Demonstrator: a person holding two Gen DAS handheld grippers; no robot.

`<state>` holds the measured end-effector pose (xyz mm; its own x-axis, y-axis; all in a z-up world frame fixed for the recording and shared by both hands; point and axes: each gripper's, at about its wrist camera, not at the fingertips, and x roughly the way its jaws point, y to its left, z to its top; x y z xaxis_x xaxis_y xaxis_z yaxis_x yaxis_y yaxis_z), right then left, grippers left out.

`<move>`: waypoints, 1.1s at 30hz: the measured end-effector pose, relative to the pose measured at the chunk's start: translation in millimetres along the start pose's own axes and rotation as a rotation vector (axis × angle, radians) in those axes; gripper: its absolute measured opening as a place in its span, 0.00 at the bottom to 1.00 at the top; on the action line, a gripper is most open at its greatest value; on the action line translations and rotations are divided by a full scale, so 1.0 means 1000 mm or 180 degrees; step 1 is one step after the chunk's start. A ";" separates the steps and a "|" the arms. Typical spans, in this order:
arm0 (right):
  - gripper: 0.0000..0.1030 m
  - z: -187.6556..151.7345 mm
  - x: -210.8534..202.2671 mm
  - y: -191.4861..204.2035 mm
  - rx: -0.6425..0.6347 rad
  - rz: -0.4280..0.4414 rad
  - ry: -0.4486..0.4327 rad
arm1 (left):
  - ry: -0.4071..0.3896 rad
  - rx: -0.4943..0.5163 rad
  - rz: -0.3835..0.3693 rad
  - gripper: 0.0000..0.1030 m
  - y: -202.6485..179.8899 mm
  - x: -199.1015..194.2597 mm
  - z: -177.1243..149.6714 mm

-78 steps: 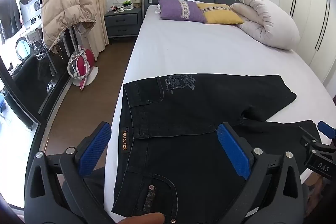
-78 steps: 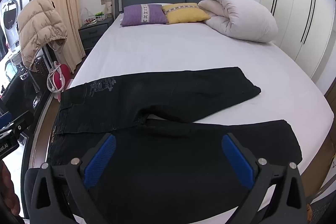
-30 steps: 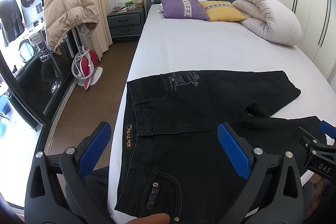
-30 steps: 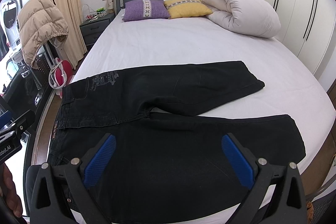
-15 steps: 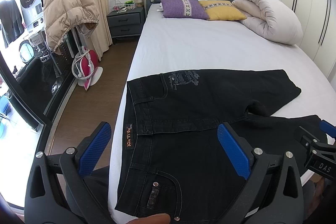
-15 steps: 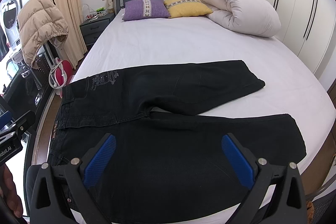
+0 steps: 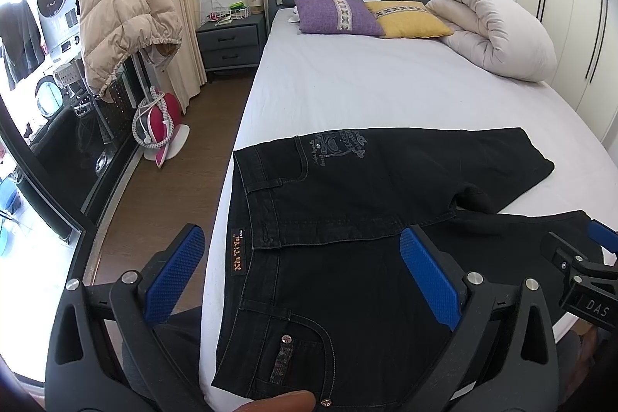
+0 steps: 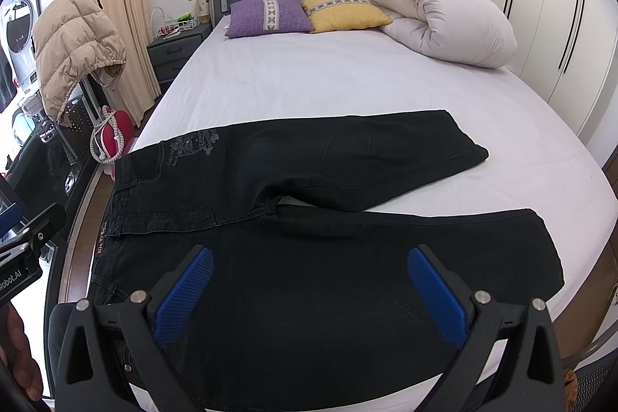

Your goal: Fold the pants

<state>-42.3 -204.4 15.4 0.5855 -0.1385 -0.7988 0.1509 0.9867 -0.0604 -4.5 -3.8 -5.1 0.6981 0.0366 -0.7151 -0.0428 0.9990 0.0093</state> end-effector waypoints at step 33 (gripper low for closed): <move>1.00 0.019 0.006 -0.046 0.0417 0.1505 -0.0524 | -0.0229 0.0490 0.0134 1.00 0.016 0.050 0.042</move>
<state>-31.0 -252.6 24.9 0.7299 0.2982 -0.6151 -0.0683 0.9272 0.3684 59.7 14.9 -11.0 0.7477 0.0745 -0.6599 0.0330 0.9883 0.1490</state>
